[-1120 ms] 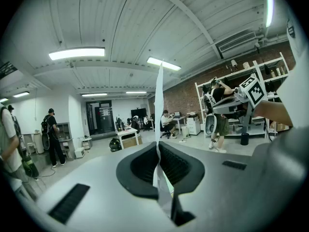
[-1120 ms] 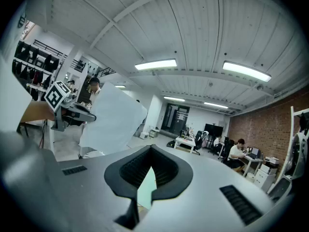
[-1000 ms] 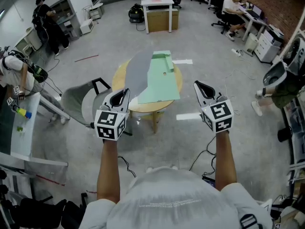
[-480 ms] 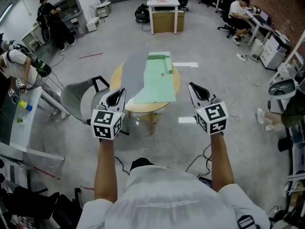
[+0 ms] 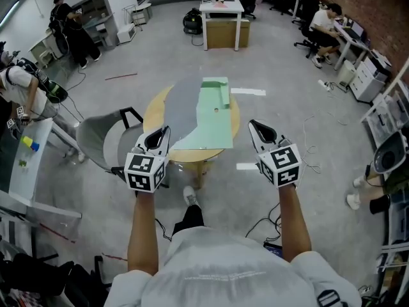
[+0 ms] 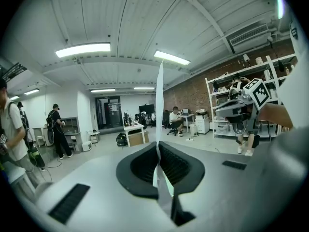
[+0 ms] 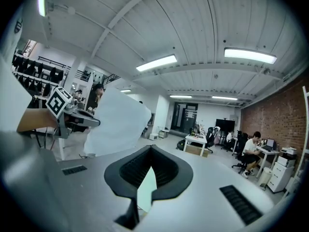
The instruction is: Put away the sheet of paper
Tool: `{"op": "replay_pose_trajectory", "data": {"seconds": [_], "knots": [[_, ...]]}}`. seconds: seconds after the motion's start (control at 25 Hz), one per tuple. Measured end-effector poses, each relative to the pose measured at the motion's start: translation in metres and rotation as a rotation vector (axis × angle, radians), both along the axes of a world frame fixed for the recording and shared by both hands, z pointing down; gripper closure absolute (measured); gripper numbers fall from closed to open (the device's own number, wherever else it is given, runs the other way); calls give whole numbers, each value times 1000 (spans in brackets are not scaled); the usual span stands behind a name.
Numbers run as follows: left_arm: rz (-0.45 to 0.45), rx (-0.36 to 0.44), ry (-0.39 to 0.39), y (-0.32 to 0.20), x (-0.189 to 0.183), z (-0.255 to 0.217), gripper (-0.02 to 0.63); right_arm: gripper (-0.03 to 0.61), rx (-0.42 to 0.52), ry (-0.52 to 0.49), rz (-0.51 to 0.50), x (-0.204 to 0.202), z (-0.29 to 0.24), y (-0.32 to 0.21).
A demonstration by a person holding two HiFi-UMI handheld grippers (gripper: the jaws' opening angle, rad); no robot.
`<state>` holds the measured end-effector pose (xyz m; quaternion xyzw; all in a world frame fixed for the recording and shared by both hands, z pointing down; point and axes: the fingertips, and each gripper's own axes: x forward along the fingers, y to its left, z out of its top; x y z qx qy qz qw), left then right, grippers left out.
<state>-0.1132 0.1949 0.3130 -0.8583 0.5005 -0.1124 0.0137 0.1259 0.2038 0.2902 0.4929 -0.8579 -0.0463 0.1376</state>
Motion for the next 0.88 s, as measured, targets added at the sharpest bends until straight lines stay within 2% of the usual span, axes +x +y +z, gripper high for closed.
{"op": "replay_pose_trajectory", "data": {"seconds": [0.28, 0.88], "knots": [[26, -1, 14, -92, -4, 4, 592, 551, -7, -1, 26, -4, 2, -83], [104, -20, 6, -294, -50, 3, 592, 551, -53, -2, 65, -71, 6, -275]]}}
